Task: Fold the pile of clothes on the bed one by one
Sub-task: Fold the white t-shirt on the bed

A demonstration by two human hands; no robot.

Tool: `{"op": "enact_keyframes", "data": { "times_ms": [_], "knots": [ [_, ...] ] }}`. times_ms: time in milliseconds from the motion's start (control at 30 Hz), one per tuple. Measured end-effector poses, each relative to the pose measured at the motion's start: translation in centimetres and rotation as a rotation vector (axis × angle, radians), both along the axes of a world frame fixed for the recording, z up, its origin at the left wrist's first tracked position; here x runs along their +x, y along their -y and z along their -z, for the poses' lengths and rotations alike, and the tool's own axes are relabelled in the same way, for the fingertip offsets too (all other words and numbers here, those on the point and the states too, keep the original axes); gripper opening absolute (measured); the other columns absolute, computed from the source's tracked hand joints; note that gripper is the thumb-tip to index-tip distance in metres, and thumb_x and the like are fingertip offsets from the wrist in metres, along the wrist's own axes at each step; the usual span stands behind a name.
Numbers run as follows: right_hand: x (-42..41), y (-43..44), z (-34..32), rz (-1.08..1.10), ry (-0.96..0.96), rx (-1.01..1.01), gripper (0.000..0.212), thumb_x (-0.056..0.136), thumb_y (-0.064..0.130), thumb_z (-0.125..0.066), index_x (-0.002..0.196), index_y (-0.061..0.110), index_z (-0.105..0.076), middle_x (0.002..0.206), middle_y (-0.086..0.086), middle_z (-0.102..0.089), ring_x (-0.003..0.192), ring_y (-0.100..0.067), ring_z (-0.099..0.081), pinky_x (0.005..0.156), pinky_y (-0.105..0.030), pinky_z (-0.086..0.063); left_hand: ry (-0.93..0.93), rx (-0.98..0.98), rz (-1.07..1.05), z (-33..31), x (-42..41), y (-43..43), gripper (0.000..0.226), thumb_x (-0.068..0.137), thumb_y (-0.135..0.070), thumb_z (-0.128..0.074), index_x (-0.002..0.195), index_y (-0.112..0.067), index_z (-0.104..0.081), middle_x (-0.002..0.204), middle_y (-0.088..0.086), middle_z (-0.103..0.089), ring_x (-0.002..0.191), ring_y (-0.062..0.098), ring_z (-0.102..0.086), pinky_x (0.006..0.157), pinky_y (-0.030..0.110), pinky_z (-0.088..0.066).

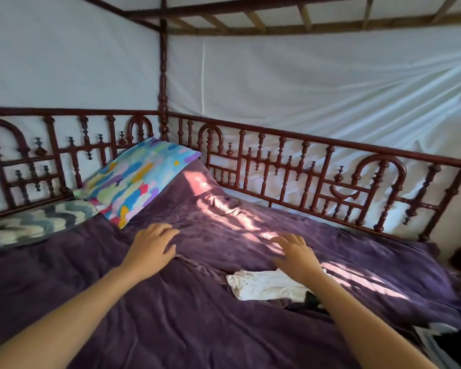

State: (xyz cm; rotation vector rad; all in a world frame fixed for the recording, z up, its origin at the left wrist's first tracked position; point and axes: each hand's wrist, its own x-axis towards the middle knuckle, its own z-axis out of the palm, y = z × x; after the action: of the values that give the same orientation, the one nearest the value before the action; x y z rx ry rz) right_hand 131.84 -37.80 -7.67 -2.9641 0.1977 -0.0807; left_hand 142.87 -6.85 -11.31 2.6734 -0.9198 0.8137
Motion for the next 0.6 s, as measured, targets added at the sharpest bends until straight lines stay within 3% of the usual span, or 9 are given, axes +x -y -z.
{"op": "enact_keyframes", "data": {
  "times_ms": [167,367,467,600],
  "knots": [
    [2.3,-2.5,2.8,0.201,-0.042,0.058,0.052,0.094,0.029,-0.05,0.143,0.028,-0.033,0.149,0.001,-0.029,0.137,-0.021,-0.026,0.106,-0.034,-0.03,-0.091,-0.08,0.109,2.3,5.4,-2.3,0.028,0.062,-0.022,-0.061,0.084,-0.01,-0.072,0.083,0.002,-0.069,0.07,0.026,-0.068,0.054,0.037,-0.054],
    [2.8,-5.4,9.3,0.439,-0.157,0.193,0.047,0.09,0.029,-0.054,0.135,0.024,-0.044,0.14,-0.001,-0.041,0.13,-0.022,-0.034,0.105,-0.03,-0.031,-0.187,-0.118,0.25,7.7,10.8,-4.0,0.036,0.071,-0.031,-0.045,0.082,-0.011,-0.073,0.081,0.0,-0.069,0.073,0.017,-0.065,0.052,0.032,-0.054],
    [1.2,-6.4,12.0,0.519,-0.249,0.208,0.048,0.09,0.027,-0.053,0.136,0.027,-0.043,0.139,-0.001,-0.038,0.128,-0.022,-0.035,0.104,-0.03,-0.033,-0.299,-0.076,0.271,11.1,11.3,-3.2,0.023,0.062,-0.019,-0.065,0.081,-0.01,-0.073,0.08,0.001,-0.069,0.069,0.022,-0.067,0.048,0.034,-0.054],
    [-1.2,-5.7,13.8,0.618,-0.331,0.24,0.048,0.088,0.03,-0.056,0.134,0.025,-0.045,0.139,-0.002,-0.039,0.129,-0.022,-0.036,0.106,-0.032,-0.033,-0.481,0.006,0.359,15.1,10.0,-0.8,0.033,0.057,-0.009,-0.083,0.088,-0.01,-0.073,0.085,0.001,-0.069,0.07,0.025,-0.067,0.051,0.035,-0.055]
  ]
}}
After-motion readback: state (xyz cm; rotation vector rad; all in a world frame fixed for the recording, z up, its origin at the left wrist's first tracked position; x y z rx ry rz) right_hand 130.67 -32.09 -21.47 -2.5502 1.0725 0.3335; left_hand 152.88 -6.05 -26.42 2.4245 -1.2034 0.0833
